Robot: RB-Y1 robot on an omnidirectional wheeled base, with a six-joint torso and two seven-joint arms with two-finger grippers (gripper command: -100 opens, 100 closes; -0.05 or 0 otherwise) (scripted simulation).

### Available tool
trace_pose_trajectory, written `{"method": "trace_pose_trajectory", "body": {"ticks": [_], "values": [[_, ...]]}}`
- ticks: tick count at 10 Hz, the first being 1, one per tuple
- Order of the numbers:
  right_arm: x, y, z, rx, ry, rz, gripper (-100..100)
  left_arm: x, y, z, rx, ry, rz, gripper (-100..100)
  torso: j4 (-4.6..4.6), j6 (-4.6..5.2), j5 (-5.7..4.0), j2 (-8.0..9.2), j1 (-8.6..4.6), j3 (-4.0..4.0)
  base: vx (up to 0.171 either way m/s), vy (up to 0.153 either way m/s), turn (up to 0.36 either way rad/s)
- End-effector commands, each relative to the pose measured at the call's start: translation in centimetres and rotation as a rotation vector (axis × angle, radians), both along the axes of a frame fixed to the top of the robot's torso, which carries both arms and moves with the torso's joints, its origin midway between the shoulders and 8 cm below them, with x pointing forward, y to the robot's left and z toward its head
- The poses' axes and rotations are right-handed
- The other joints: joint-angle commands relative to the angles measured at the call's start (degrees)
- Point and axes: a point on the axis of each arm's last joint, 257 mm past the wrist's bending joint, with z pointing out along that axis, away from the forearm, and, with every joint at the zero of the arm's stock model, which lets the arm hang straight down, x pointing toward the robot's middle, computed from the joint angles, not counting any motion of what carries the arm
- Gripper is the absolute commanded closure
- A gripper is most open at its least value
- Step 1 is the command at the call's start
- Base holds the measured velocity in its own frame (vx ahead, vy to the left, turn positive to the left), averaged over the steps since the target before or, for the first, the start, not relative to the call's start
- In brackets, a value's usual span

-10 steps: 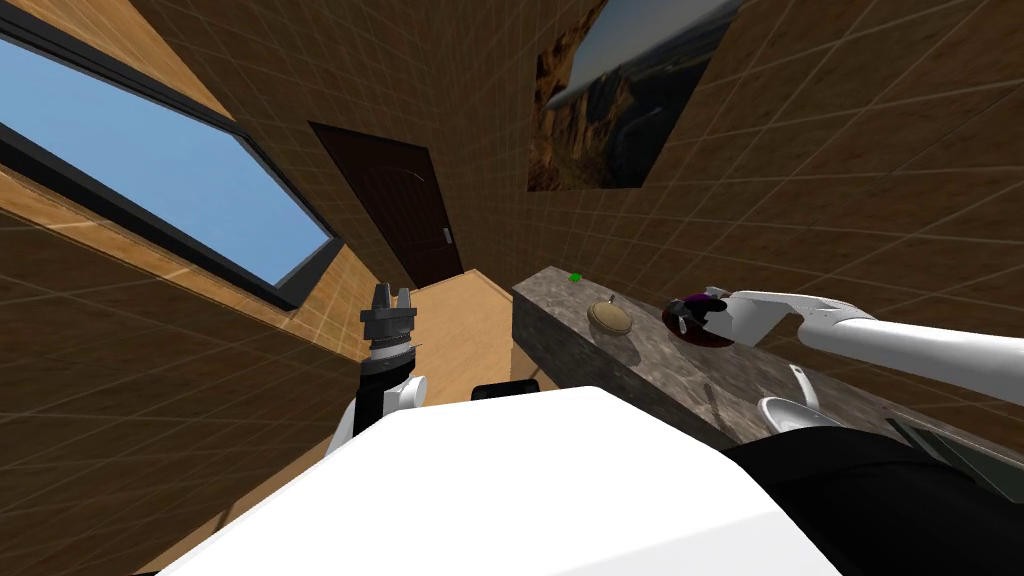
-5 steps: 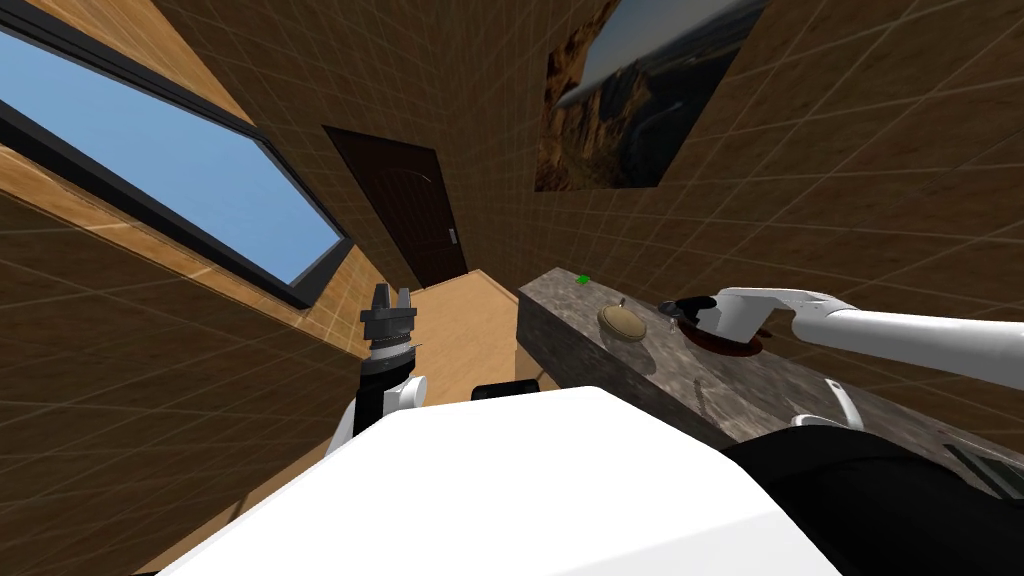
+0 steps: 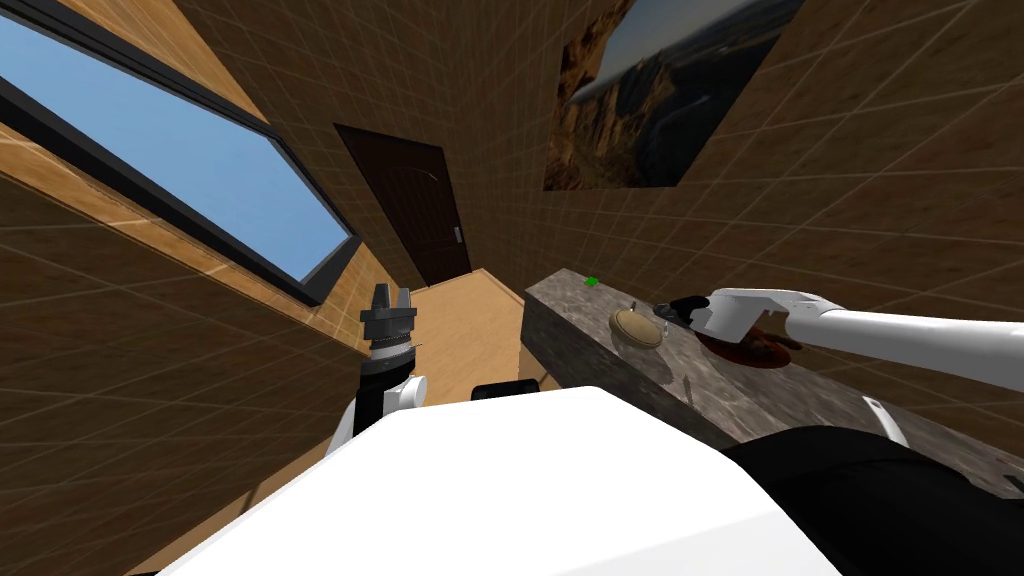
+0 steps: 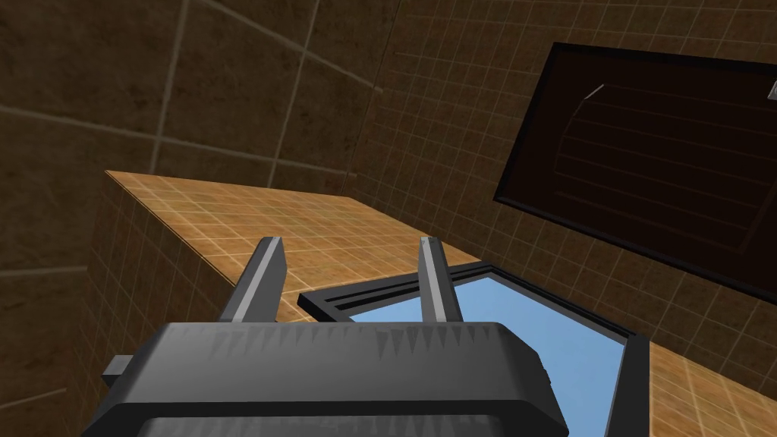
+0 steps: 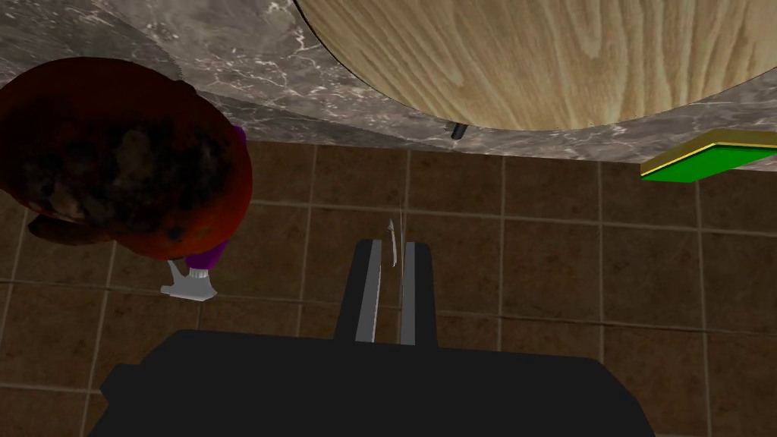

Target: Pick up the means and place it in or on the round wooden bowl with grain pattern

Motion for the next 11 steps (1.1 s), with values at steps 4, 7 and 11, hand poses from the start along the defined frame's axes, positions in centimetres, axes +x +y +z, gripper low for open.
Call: {"method": "trace_pose_trajectory", "body": {"ticks": [4,7,11], "values": [[-1.1,1.8,-1.5,0.051,0.029,-0.029,100,0.0,0.0,0.0,0.0,0.0,0.0,0,-0.01,-0.04,-0.01,-0.02,0.13,-0.01,0.021,0.064,0.075],[-1.1,2.0,-1.6,0.057,0.026,-0.031,-100,0.0,0.0,0.0,0.0,0.0,0.0,0,0.06,0.01,-0.07,0.15,-0.22,0.1,0.001,0.003,0.0],[0.0,3.0,-0.5,0.059,0.022,-0.021,-100,0.0,0.0,0.0,0.0,0.0,0.0,0,0.06,0.02,-0.08,0.17,-0.25,0.11,-0.004,-0.007,-0.017]]}}
